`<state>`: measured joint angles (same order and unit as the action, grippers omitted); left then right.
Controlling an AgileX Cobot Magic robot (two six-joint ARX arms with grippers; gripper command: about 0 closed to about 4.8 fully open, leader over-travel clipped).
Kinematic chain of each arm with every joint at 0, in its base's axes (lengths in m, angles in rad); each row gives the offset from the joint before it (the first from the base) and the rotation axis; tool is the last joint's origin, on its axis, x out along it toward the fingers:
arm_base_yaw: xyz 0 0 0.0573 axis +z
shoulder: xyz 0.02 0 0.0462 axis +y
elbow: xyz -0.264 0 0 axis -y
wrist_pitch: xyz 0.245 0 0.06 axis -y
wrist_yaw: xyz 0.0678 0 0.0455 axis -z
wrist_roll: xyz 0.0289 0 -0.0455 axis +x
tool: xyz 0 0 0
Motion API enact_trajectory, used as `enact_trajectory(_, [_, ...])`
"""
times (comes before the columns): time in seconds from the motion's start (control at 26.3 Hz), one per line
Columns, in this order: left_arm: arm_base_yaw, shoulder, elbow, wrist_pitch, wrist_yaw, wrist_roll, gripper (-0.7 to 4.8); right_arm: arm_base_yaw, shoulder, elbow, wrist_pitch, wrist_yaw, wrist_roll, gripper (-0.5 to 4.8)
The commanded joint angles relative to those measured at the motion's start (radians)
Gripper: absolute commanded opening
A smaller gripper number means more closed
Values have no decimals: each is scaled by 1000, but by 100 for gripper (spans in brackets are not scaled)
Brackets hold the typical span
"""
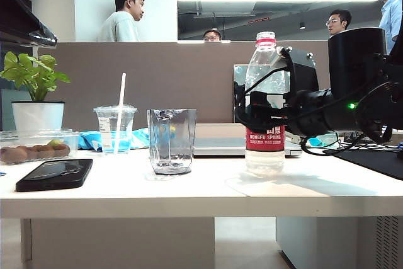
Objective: Pick up the mineral water bottle on the table and pour water into the mug until it's half full.
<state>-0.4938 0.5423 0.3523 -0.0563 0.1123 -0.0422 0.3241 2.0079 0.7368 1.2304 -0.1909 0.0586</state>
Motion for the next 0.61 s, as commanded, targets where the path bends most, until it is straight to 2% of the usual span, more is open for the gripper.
enact_trajectory(0.04, [-1,-1,5,8,4,-2,-4,1,-3,3,-2,10,-1,360])
enact_trajectory(0.34, [-1,-1,5,8,4,-2,-4,1,-3,3,0,16,-7,357])
enact_trajectory(0.42, [-1,-1,5,8,4,-2,-4,1,-3,3,0,16,-7,349])
enact_trajectory(0.53, [-1,-1,5,8,4,-2,-3,1,-3,3,0,16,-7,304])
enact_trajectory(0.61, [-1,-1,5,8,4,-2,-3,1,-3,3,0,16,-7,304])
